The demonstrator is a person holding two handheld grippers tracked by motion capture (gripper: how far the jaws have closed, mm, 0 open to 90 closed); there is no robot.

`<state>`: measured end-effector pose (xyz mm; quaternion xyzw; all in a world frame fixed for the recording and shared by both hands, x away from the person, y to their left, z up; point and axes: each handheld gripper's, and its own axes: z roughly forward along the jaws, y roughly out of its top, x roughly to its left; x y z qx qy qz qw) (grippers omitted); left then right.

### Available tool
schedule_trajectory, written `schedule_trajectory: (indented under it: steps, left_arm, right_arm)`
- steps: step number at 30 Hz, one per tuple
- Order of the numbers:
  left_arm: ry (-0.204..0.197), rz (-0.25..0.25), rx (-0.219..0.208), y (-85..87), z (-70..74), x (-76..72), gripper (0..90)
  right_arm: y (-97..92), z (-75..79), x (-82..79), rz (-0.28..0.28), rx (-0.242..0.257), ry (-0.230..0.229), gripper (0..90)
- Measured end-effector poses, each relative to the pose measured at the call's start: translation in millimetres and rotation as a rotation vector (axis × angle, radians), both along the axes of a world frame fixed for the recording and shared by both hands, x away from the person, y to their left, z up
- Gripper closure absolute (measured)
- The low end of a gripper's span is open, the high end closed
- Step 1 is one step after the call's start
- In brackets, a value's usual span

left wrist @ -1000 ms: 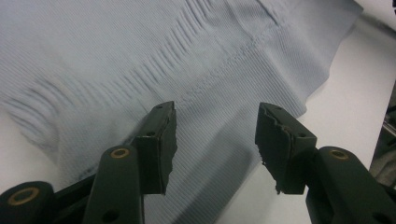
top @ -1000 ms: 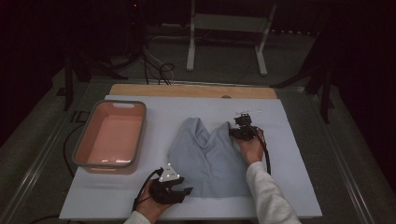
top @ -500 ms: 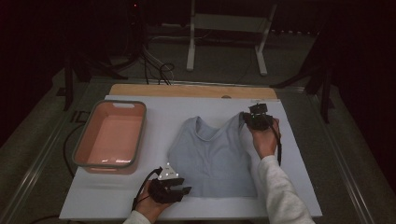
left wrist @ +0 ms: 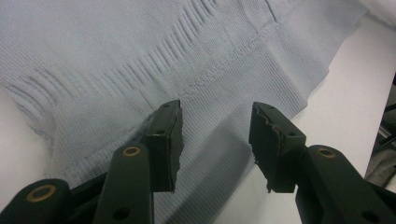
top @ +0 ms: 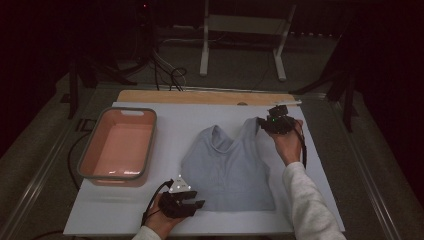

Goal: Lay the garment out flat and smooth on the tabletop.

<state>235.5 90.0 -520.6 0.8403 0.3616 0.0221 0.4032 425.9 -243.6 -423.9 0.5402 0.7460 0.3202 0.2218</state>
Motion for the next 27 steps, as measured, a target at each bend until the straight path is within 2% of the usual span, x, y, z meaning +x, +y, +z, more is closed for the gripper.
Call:
schedule_trajectory:
  steps: [5, 8, 12, 18, 20, 22, 24, 26, 27]
  left_arm:
    - [0.004, -0.001, -0.002, 0.6, 0.0, 0.6, 55.2]
    - [0.006, 0.002, -0.009, 0.7, -0.3, 0.7, 55.1]
    - [0.008, 0.001, -0.01, 0.7, -0.3, 0.8, 54.7]
    - [0.012, 0.002, -0.02, 0.9, -0.7, 1.3, 53.5]
    - [0.012, 0.003, -0.021, 0.9, -0.8, 1.2, 53.4]
    - [0.013, 0.003, -0.022, 0.8, -0.8, 1.1, 53.1]
    - [0.014, 0.002, -0.022, 1.0, -0.7, 1.4, 53.1]
    - [0.014, 0.002, -0.021, 1.1, -0.7, 1.5, 53.1]
    - [0.014, 0.002, -0.022, 1.1, -0.7, 1.5, 53.1]
  right_arm:
    - [-5.1, -14.1, -9.5, 0.007, -0.001, 0.025, 51.9]
    - [-10.2, -24.3, -20.4, 0.023, 0.007, 0.06, 50.5]
    - [-16.9, -39.8, -39.7, 0.057, -0.022, 0.097, 51.2]
    - [-28.7, -61.1, -62.8, 0.055, -0.031, 0.162, 55.2]
    - [-31.1, -68.2, -67.6, 0.082, -0.026, 0.196, 57.4]
    - [-31.0, -72.0, -70.3, 0.106, 0.0, 0.23, 60.1]
    - [-30.9, -72.4, -71.2, 0.132, 0.06, 0.257, 63.2]
    - [-30.0, -70.7, -71.4, 0.178, 0.146, 0.282, 65.9]
    - [-29.1, -70.5, -71.4, 0.196, 0.168, 0.29, 66.2]
